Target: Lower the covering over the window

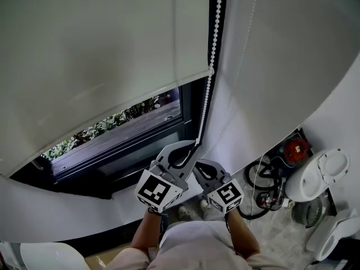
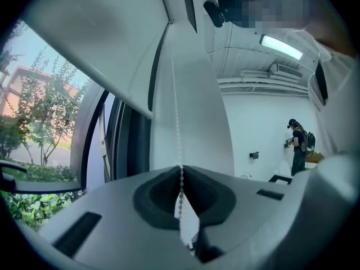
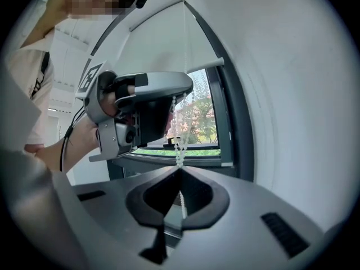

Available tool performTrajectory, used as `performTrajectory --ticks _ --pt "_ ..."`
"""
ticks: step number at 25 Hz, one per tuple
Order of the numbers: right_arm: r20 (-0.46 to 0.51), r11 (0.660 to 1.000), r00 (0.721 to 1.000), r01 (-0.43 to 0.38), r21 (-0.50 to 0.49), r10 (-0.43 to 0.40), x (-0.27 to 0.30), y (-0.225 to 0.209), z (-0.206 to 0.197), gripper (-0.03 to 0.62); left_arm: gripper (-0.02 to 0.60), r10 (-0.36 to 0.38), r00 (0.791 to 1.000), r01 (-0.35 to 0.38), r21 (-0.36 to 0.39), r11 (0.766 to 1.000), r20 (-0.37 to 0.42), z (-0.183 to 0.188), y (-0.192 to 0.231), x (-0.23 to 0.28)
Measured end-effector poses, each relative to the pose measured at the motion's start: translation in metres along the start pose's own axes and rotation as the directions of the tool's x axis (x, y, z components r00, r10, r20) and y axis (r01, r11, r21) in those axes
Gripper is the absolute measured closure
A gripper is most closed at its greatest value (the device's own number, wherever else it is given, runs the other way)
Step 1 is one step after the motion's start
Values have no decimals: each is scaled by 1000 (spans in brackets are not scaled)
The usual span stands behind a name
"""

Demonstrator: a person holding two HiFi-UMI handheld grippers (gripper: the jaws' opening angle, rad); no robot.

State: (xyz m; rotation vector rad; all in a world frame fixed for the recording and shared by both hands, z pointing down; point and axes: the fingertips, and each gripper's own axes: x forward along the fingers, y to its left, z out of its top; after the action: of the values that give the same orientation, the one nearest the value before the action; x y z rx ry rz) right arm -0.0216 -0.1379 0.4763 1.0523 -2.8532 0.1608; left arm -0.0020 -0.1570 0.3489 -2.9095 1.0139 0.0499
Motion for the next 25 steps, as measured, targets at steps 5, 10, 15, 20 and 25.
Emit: performTrajectory --ticks 5,10,15,20,25 --pt "-52 1000 999 3 25 -2 4 -3 -27 599 566 -4 1000 3 -46 999 -29 -27 -4 -2" --pt "-101 999 995 5 49 0 7 -3 -50 599 566 1 998 -5 -67 998 -69 -54 -4 -5" --pt "-152 997 988 6 72 5 9 -3 -74 599 566 2 995 -11 -87 996 -97 -78 -8 -8" --pt "-193 995 981 4 97 15 9 -3 -99 599 566 7 994 -18 -100 995 -113 -102 -10 -9" --pt "-235 992 972 16 123 13 7 -3 -124 599 566 5 988 -24 -119 993 -157 -133 -14 -13"
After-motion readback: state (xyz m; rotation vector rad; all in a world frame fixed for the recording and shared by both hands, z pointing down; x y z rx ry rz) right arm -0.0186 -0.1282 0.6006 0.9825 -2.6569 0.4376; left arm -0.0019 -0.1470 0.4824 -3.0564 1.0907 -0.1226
